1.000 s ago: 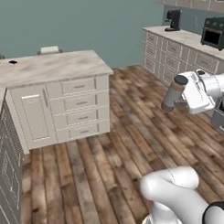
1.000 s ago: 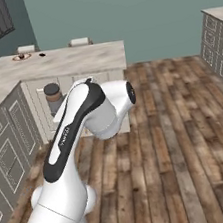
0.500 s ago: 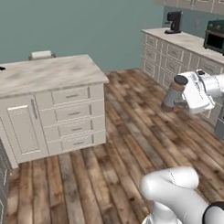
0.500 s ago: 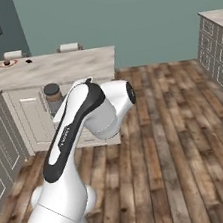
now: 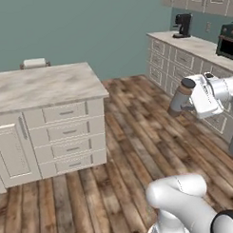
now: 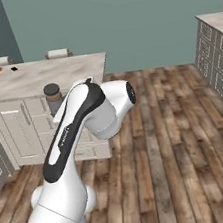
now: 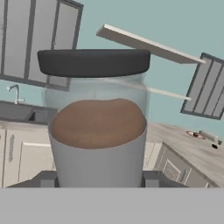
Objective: Take the cinnamon bottle from the cabinet and place it on the dining table, next to the plate with the cupcake. Then take the chocolate from the dining counter and place it on the cupcake plate.
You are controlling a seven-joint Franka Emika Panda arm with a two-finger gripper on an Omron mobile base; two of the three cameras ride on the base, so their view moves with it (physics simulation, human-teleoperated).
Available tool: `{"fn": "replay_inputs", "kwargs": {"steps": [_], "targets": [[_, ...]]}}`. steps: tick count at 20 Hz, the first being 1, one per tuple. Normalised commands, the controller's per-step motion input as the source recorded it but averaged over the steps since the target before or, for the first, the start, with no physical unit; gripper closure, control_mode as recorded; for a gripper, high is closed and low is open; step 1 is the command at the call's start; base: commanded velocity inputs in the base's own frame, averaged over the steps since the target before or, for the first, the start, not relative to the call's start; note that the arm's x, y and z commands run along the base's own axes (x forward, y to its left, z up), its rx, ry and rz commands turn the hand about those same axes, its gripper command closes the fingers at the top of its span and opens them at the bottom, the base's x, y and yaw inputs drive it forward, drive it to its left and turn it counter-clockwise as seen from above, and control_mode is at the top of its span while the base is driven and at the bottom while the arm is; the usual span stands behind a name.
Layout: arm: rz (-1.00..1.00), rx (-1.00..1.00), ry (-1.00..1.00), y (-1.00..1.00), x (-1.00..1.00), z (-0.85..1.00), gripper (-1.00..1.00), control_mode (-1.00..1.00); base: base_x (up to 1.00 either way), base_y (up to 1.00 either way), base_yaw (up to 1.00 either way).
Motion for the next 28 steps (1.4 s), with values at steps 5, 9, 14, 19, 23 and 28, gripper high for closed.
{"fn": "replay_inputs", "kwargs": {"steps": [5,9,14,19,23,28], "targets": [[0.00,0.00,0.00,0.00,0.00,0.00,1.00,1.00,0.78,-0.36,0.01],[0.00,0.00,0.00,0.00,0.00,0.00,1.00,1.00,0.80,-0.36,0.02],[0.00,0.00,0.00,0.00,0.00,0.00,1.00,1.00,0.80,-0.36,0.03],[0.00,0.00,0.00,0.00,0.00,0.00,1.00,1.00,0.78,-0.35,0.01],[0.00,0.00,0.00,0.00,0.00,0.00,1.00,1.00,0.73,-0.38,0.00],[0.00,0.00,0.00,0.00,0.00,0.00,1.00,1.00,0.74,-0.38,0.00]]}}
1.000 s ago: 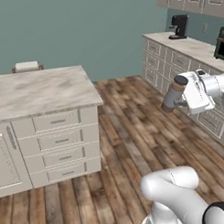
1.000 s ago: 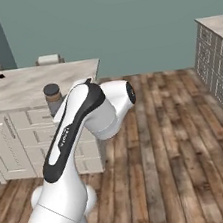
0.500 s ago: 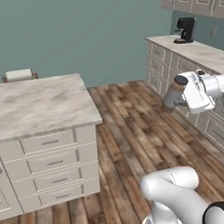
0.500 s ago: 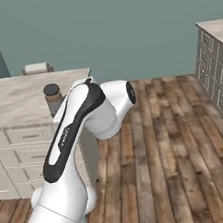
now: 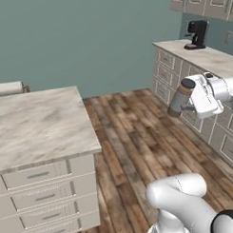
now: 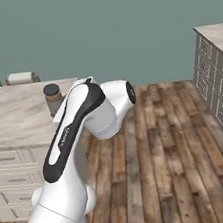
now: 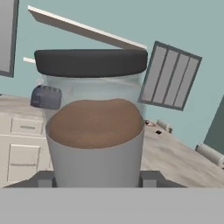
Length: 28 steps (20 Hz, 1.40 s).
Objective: Take the cinnamon bottle from the cabinet and place it on the dining table, next to the plate with the cupcake. Then take the chocolate from the dining counter and place it on the cupcake plate.
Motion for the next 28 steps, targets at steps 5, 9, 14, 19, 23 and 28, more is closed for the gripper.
{"fn": "replay_inputs", "kwargs": {"steps": [5,9,14,19,23,28], "targets": [[0.00,0.00,0.00,0.00,0.00,0.00,1.00,1.00,0.75,-0.36,0.01],[0.00,0.00,0.00,0.00,0.00,0.00,1.00,1.00,0.77,-0.35,0.01],[0.00,0.00,0.00,0.00,0.00,0.00,1.00,1.00,0.84,-0.31,0.02],[0.00,0.00,0.00,0.00,0.00,0.00,1.00,1.00,0.89,-0.23,0.11],[0.00,0.00,0.00,0.00,0.00,0.00,1.00,1.00,0.90,-0.19,0.14],[0.00,0.00,0.00,0.00,0.00,0.00,1.00,1.00,0.92,-0.18,0.13]]}}
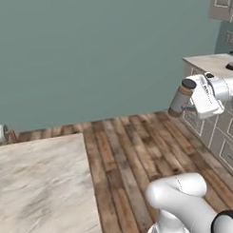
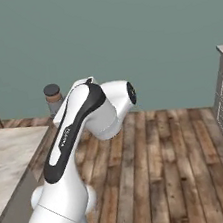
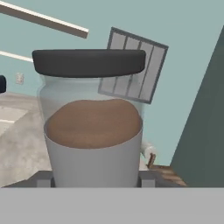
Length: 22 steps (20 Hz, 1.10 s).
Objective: Take the cinnamon bottle from the cabinet and place it on the dining table, next to the plate with the cupcake. Then take the chocolate from the dining counter and place it on the cupcake plate.
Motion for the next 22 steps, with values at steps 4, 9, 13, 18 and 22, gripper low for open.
{"fn": "replay_inputs", "kwargs": {"steps": [4,9,13,18,22], "targets": [[0.00,0.00,0.00,0.00,0.00,0.00,1.00,1.00,0.93,-0.19,0.10],[0.00,0.00,0.00,0.00,0.00,0.00,1.00,1.00,0.93,-0.19,0.11],[0.00,0.00,0.00,0.00,0.00,0.00,1.00,1.00,0.89,-0.16,0.16],[0.00,0.00,0.00,0.00,0.00,0.00,1.00,1.00,0.87,-0.14,0.21],[0.00,0.00,0.00,0.00,0.00,0.00,1.00,1.00,0.85,-0.09,0.26]]}}
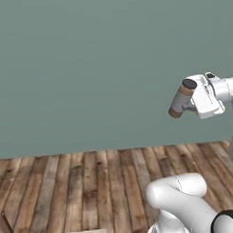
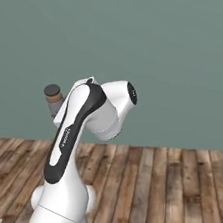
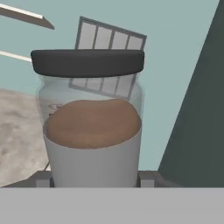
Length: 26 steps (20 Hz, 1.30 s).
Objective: Take the cinnamon bottle from the cabinet and place it on the dining table, next to the plate with the cupcake. Then take the chocolate from the dining counter and place it on the cupcake plate.
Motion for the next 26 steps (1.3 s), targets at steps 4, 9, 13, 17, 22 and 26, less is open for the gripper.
{"fn": "replay_inputs", "kwargs": {"steps": [4,9,13,17,22,26], "targets": [[0.00,0.00,0.00,0.00,0.00,0.00,1.00,1.00,0.80,-0.07,0.29],[0.00,0.00,0.00,0.00,0.00,0.00,1.00,1.00,0.71,-0.02,0.46],[0.00,0.00,0.00,0.00,0.00,0.00,1.00,1.00,0.62,0.00,0.60],[0.00,0.00,0.00,0.00,0.00,0.00,1.00,1.00,0.59,0.00,0.62],[0.00,0.00,0.00,0.00,0.00,0.00,1.00,1.00,0.56,0.00,0.64],[0.00,0.00,0.00,0.00,0.00,0.00,1.00,1.00,0.61,-0.02,0.61]]}}
